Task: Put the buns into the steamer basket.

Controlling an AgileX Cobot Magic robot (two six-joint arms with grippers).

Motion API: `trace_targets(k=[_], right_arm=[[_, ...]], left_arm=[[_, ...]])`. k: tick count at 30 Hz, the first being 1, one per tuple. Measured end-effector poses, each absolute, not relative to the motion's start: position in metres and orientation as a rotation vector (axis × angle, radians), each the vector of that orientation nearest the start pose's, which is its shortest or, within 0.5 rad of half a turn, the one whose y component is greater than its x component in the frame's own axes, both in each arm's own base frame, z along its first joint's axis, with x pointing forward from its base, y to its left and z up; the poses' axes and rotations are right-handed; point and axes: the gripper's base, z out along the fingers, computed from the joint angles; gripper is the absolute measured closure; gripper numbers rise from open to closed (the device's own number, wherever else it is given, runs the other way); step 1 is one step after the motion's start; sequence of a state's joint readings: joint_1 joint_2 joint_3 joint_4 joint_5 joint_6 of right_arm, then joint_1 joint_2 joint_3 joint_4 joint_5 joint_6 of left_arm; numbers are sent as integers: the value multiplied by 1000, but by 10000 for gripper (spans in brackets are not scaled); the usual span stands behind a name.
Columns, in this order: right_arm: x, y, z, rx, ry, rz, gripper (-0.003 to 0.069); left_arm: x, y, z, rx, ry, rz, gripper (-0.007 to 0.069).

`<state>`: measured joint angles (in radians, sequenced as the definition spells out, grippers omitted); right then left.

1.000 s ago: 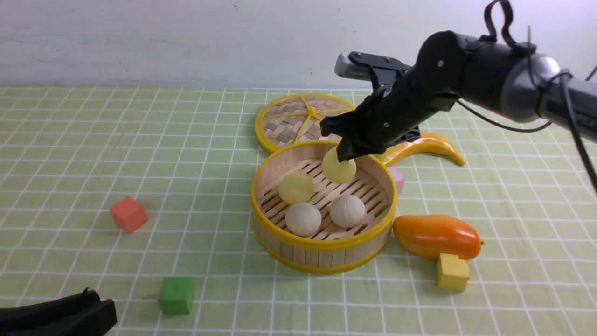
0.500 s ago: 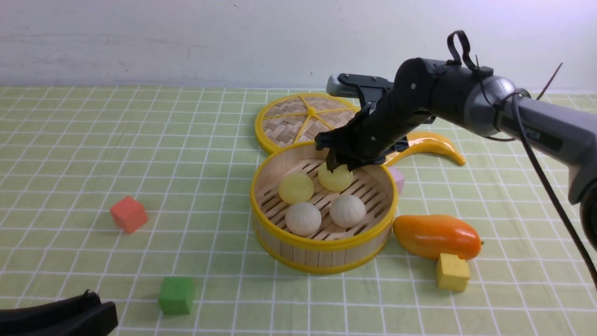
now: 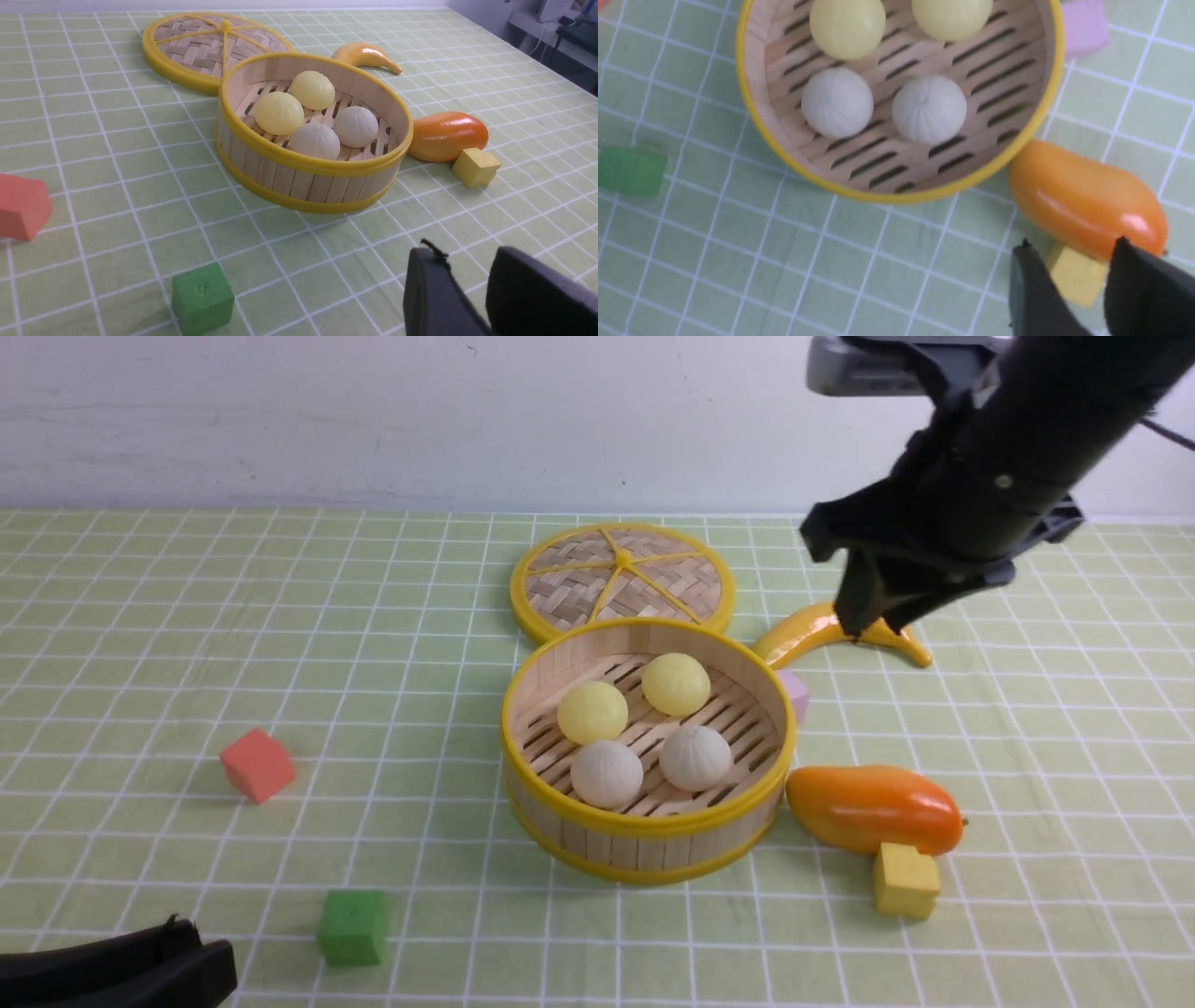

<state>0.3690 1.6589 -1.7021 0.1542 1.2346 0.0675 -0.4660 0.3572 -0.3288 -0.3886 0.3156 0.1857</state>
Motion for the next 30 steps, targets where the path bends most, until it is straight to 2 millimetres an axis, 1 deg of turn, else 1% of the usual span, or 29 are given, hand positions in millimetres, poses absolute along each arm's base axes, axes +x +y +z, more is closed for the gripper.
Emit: trace_targets(k=[1, 2, 3, 4, 5, 6, 10, 13, 16, 18, 19, 20, 21, 22, 23, 24, 25, 26, 27, 29, 30], right_arm=[[313, 135, 379, -384, 2668, 348, 490], [292, 127, 389, -385, 2655, 351, 571], [285, 124, 394, -383, 2643, 355, 601], [283, 124, 395, -383, 2639, 356, 614], [269, 119, 407, -379, 2601, 369, 659], [261, 116, 416, -378, 2573, 380, 675], [243, 109, 433, -376, 2512, 397, 678], [235, 105, 440, -375, 2486, 385, 678], [227, 98, 441, -373, 2468, 330, 678], [208, 87, 435, -377, 2409, 296, 678], [207, 86, 435, -377, 2388, 295, 678], [195, 76, 426, -359, 2317, 283, 677], [187, 69, 419, -331, 2273, 276, 678], [170, 54, 398, -268, 2207, 264, 678], [171, 55, 399, -266, 2190, 266, 678], [149, 36, 374, -167, 2108, 232, 678], [150, 36, 367, -168, 2131, 230, 678], [131, 21, 337, -73, 2062, 186, 678], [118, 16, 316, -36, 2043, 172, 678], [98, 8, 288, 24, 1969, 139, 678], [94, 7, 275, 36, 1965, 131, 678]], left_arm=[[72, -48, 273, 342, 1809, -567, 442], [72, -48, 273, 342, 1809, -567, 442], [72, -48, 273, 342, 1809, -567, 442], [72, -48, 273, 342, 1809, -567, 442], [72, -48, 273, 342, 1809, -567, 442], [72, -48, 273, 342, 1809, -567, 442], [72, -48, 273, 342, 1809, -567, 437], [72, -48, 273, 342, 1809, -567, 433], [72, -48, 273, 342, 1809, -567, 431], [72, -48, 273, 342, 1809, -567, 428], [72, -48, 273, 342, 1809, -567, 428], [72, -48, 273, 342, 1809, -567, 426], [72, -48, 273, 342, 1809, -567, 425], [72, -48, 273, 342, 1809, -567, 424], [72, -48, 273, 342, 1809, -567, 424], [72, -48, 273, 342, 1809, -567, 423], [72, -48, 273, 342, 1809, -567, 423], [72, -48, 273, 342, 1809, -567, 421], [72, -48, 273, 342, 1809, -567, 420], [72, -48, 273, 342, 1809, -567, 417], [72, -48, 273, 342, 1809, -567, 417]])
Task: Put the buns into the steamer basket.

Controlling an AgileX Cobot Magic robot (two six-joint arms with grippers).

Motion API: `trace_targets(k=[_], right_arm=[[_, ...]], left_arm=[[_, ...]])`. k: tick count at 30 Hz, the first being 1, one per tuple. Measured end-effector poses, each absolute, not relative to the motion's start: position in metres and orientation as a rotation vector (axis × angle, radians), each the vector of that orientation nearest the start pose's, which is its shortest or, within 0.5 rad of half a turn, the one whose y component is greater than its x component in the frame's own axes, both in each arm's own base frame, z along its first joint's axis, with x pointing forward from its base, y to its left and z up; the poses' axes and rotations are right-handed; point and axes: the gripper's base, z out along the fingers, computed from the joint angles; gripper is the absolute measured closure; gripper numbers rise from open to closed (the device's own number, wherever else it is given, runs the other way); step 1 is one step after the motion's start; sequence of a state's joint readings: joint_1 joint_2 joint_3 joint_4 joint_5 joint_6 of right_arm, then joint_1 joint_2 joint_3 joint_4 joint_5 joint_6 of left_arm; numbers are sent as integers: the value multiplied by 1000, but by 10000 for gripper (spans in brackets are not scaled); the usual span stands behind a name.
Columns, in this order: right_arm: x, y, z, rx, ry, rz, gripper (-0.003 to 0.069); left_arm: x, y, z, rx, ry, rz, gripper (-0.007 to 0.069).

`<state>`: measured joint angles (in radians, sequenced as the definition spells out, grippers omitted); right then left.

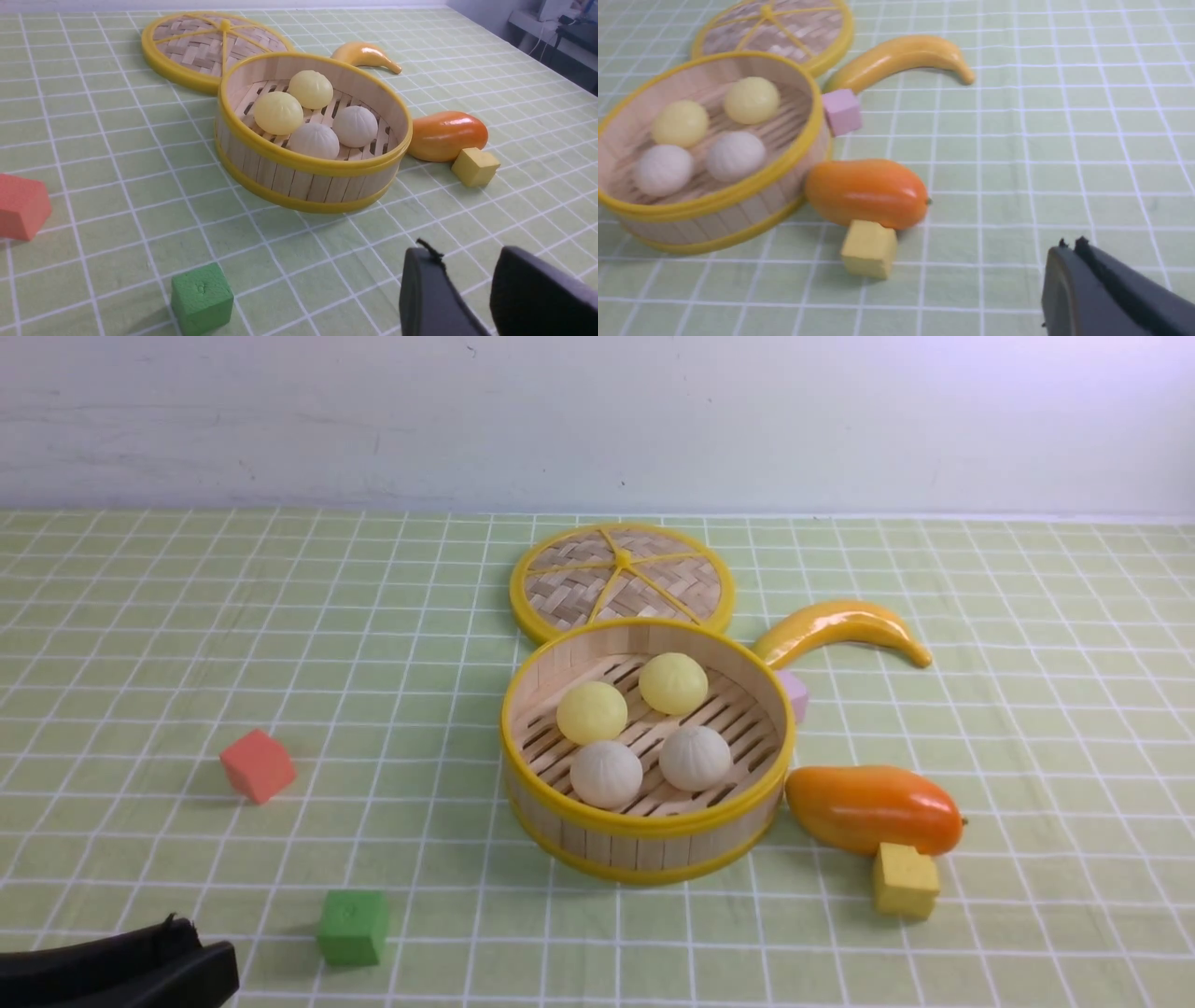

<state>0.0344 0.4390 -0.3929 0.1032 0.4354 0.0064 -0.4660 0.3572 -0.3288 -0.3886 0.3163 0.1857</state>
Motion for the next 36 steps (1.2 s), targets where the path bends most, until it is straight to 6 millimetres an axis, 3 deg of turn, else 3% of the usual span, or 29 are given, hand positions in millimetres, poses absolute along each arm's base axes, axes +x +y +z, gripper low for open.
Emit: trace_targets(k=[1, 5, 9, 36], right_arm=[[82, 4, 249, 71, 1918, 108, 678], [65, 1, 198, 132, 1854, 92, 677], [57, 1, 175, 142, 1860, 98, 676], [52, 2, 172, 149, 1879, 115, 661]], left_arm=[[72, -48, 273, 342, 1809, -567, 415], [72, -48, 273, 342, 1809, -567, 411], [72, -48, 273, 342, 1809, -567, 410], [71, -48, 272, 350, 1826, -569, 391]])
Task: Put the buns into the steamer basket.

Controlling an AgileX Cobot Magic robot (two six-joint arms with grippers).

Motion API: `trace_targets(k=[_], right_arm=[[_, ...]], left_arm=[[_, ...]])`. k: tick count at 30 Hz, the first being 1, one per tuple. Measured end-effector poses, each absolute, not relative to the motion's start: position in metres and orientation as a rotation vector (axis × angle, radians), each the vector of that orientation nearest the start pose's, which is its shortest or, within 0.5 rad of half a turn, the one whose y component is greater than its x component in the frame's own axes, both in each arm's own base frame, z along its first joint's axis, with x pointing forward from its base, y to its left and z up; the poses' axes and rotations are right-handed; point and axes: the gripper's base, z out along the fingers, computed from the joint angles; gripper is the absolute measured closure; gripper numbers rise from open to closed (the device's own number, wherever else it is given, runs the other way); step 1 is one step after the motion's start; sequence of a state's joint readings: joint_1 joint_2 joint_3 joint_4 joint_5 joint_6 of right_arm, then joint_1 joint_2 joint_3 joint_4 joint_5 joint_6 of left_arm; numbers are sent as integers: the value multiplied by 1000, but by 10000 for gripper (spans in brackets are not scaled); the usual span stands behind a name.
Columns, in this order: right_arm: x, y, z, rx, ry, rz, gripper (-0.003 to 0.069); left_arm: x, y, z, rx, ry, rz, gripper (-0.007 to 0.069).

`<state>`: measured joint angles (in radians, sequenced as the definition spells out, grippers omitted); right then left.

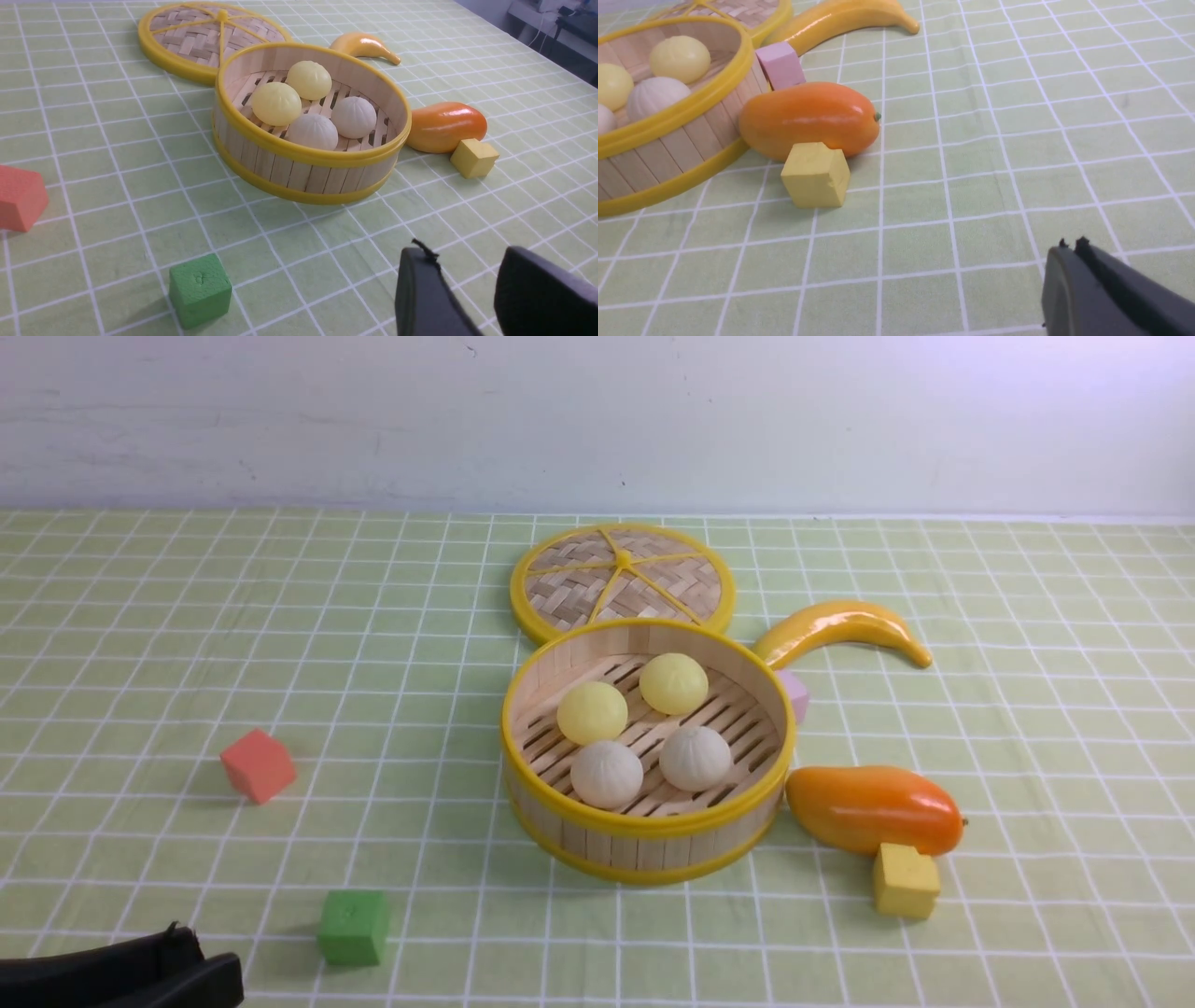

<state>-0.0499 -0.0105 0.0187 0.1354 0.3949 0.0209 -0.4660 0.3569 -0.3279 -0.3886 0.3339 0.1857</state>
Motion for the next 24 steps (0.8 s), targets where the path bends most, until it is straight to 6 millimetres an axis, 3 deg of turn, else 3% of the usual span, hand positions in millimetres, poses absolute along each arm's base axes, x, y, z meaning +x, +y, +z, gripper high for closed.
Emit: trace_targets(k=[24], right_arm=[[52, 2, 172, 151, 1879, 117, 638]], left_arm=[[71, -48, 272, 350, 1826, -569, 387]])
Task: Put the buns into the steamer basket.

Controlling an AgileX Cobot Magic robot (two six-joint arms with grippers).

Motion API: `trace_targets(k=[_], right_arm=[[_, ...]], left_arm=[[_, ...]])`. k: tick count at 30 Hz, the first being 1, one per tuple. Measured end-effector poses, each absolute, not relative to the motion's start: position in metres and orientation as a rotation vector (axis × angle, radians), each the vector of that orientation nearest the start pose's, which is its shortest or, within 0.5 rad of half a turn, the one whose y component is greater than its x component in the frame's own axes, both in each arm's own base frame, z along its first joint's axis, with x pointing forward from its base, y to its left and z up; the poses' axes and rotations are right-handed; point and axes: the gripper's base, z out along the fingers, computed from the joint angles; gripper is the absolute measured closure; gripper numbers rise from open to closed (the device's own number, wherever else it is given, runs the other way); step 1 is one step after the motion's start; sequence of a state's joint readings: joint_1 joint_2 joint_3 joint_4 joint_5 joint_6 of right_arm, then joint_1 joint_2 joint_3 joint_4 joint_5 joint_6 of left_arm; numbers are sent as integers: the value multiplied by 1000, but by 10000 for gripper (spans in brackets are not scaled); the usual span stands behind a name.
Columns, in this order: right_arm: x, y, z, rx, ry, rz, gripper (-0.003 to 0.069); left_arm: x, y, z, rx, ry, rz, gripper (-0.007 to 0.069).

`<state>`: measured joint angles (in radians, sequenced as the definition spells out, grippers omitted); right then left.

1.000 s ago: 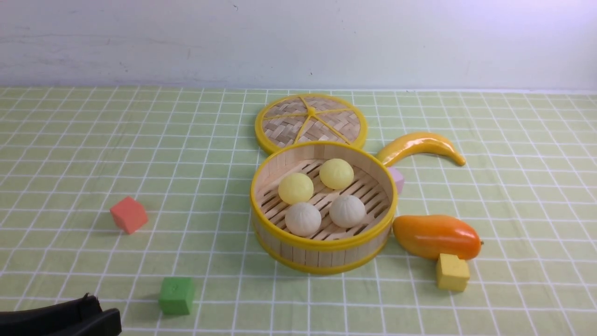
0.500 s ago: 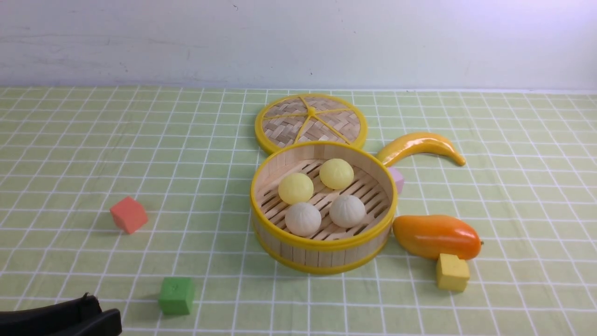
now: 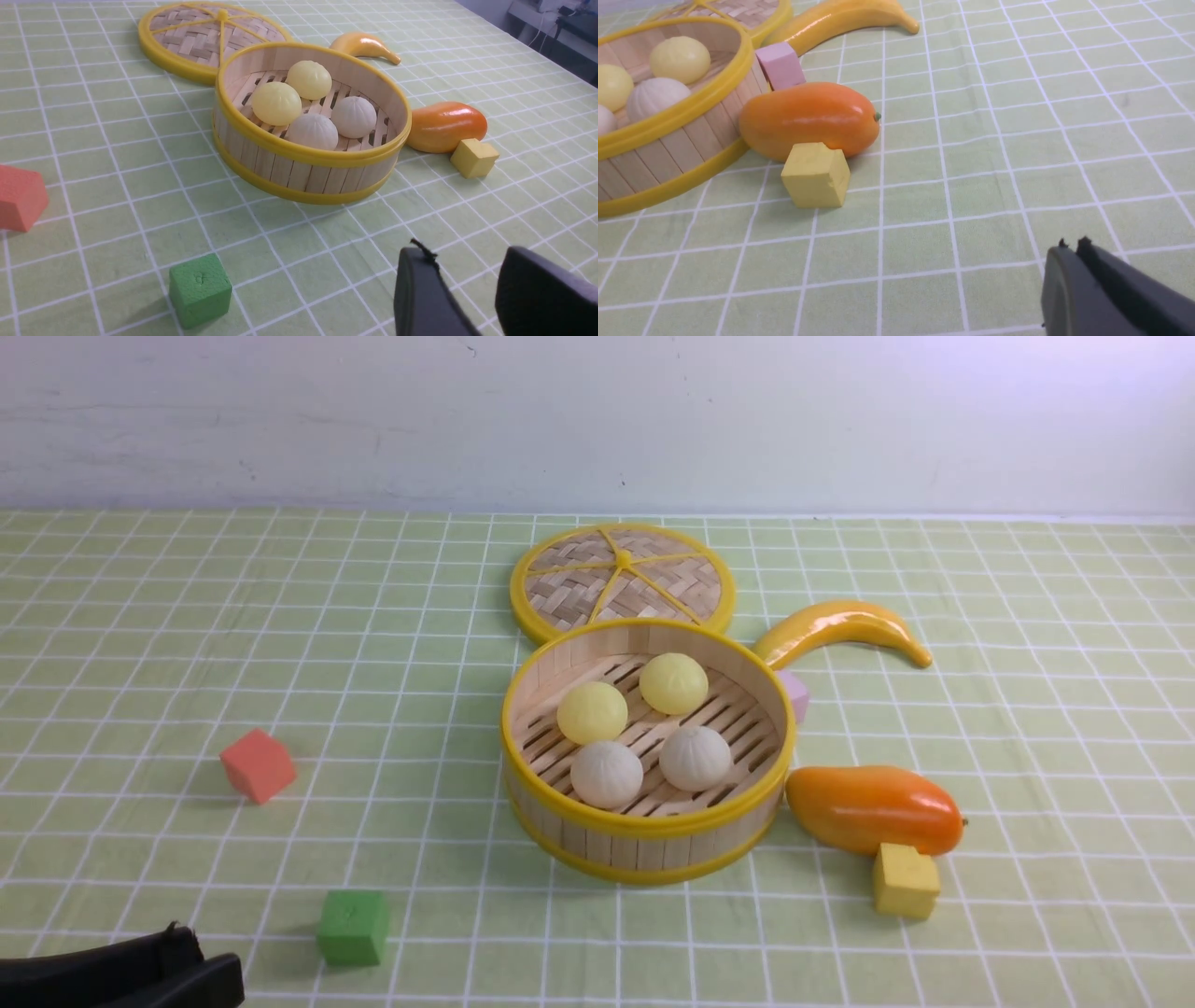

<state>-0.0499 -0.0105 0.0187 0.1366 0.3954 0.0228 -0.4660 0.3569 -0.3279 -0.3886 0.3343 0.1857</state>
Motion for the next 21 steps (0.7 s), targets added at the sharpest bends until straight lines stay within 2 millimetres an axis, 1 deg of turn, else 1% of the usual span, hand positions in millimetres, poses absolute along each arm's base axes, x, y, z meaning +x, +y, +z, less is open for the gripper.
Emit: trace_targets(k=[9, 12, 13, 15, 17, 18, 19, 20, 21], right_arm=[[52, 2, 172, 151, 1880, 117, 629], [52, 2, 172, 151, 1880, 117, 627], [52, 2, 172, 151, 1880, 117, 627], [52, 2, 172, 151, 1880, 117, 627], [52, 2, 172, 151, 1880, 117, 624], [52, 2, 172, 151, 1880, 117, 624], [52, 2, 172, 151, 1880, 117, 622], [52, 2, 172, 151, 1880, 117, 621], [52, 2, 172, 151, 1880, 117, 619]], left_arm=[[71, -48, 272, 349, 1824, -568, 387], [72, -48, 274, 339, 1800, -564, 387], [74, -47, 276, 321, 1763, -555, 394], [77, -44, 279, 286, 1685, -526, 421], [78, -36, 284, 202, 1568, -483, 465], [78, -35, 285, 192, 1558, -478, 470], [75, -25, 285, 92, 1485, -431, 532], [74, -24, 285, 76, 1480, -418, 547], [70, -17, 279, 20, 1461, -379, 601]])
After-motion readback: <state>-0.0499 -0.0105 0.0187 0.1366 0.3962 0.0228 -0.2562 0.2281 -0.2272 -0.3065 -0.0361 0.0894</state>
